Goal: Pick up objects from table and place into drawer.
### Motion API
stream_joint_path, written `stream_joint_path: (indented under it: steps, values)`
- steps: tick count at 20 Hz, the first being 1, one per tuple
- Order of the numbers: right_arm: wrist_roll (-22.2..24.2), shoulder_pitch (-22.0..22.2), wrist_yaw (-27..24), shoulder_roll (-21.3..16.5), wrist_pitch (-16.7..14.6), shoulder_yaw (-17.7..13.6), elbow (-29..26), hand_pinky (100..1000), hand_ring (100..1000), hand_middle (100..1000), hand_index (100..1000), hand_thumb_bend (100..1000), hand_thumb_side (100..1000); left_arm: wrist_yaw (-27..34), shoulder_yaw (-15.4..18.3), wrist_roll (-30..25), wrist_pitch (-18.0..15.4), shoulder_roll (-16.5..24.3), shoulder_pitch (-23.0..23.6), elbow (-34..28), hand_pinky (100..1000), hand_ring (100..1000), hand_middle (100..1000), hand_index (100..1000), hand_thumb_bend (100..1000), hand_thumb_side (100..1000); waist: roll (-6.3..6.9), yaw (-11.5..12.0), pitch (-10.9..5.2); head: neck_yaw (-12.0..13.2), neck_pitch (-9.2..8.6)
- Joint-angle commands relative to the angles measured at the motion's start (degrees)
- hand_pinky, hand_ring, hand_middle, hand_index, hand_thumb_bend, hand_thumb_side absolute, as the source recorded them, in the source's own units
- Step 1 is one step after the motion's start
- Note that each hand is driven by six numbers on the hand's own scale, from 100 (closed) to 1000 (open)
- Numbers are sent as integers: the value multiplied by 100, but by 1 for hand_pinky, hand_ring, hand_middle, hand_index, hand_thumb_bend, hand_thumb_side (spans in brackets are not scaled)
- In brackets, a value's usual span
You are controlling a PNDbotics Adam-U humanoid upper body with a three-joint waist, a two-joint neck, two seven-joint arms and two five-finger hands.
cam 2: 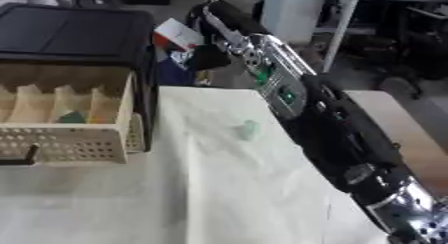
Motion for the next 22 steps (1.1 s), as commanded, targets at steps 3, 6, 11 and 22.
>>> stream_joint_path:
  steps: [3, 6, 11, 22]
  values:
    - [-178, -274, -162, -4, 67, -163, -176, 555, 505, 275, 576, 121, 506, 56, 3, 5, 17, 76, -81, -71, 526, 510, 575, 685, 128, 1000, 31, 27, -152, 89, -149]
    - [-270, -362, -244, 27, 95, -212, -228, 554, 503, 276, 582, 120, 506, 85, 2, 11, 36, 77, -92, -71, 526, 511, 575, 685, 129, 1000, 23, 41, -173, 127, -203]
    - [-369, -489, -366, 97, 118, -245, -252, 551, 500, 274, 585, 119, 504, 121, -2, 15, 45, 82, -102, -71, 526, 511, 574, 686, 130, 1000, 18, 76, -194, 155, -273]
    - [-72, -759, -355, 597, -32, -203, 102, 553, 497, 269, 585, 132, 501, 161, -33, -14, 49, 50, -119, -71, 525, 511, 575, 686, 129, 1000, 55, 180, -222, 49, -286]
